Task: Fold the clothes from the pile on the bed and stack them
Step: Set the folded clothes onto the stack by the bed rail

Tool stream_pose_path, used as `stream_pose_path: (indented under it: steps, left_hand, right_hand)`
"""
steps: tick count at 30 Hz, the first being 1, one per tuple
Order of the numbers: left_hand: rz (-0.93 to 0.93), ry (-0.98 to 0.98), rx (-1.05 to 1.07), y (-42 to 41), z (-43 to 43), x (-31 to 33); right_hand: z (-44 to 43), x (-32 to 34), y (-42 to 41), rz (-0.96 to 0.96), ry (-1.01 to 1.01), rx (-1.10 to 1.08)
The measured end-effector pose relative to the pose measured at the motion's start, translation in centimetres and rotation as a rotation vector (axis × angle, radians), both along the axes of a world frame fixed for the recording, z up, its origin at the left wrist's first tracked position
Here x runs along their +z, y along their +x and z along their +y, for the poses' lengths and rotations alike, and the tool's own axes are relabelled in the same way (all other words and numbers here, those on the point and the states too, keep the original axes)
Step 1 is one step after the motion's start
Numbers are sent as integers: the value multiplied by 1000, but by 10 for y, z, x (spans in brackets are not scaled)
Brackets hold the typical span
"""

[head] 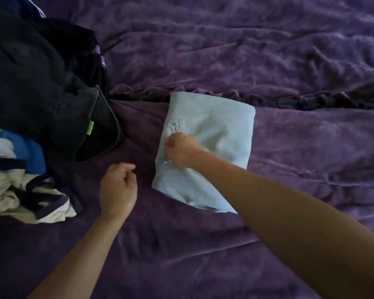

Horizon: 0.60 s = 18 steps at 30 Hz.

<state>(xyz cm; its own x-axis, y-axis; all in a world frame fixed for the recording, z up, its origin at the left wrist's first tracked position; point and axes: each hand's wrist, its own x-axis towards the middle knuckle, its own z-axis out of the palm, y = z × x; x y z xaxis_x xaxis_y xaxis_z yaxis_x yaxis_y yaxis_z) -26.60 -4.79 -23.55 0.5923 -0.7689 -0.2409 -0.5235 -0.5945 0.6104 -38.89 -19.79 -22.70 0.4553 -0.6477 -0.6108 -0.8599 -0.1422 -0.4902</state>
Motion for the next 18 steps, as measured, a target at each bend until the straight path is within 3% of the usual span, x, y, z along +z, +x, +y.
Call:
stream_pose_path:
  steps: [2,4,6,7,11,18]
  left_hand:
    - [-5,-54,-21,-4,-14,-2]
    - [-75,-89,-121,-20,-36,-1]
    - [-185,-88,-284,-44,-58,1]
    - [-243,-69,-390,-57,-67,0]
    - [-365,164,-674,-74,-72,-33]
    - [-401,239,-767,-55,-66,-84]
  right_hand:
    - [9,-5,-22,-162,-88,-140]
    - [16,-7,-60,-243,-370,-250]
    - [21,-11,-101,-155,-606,-239]
    - [23,-14,-120,-61,-630,-230]
    - [40,-37,-151,205,-516,-181]
    - [43,-91,-141,256,-420,-167]
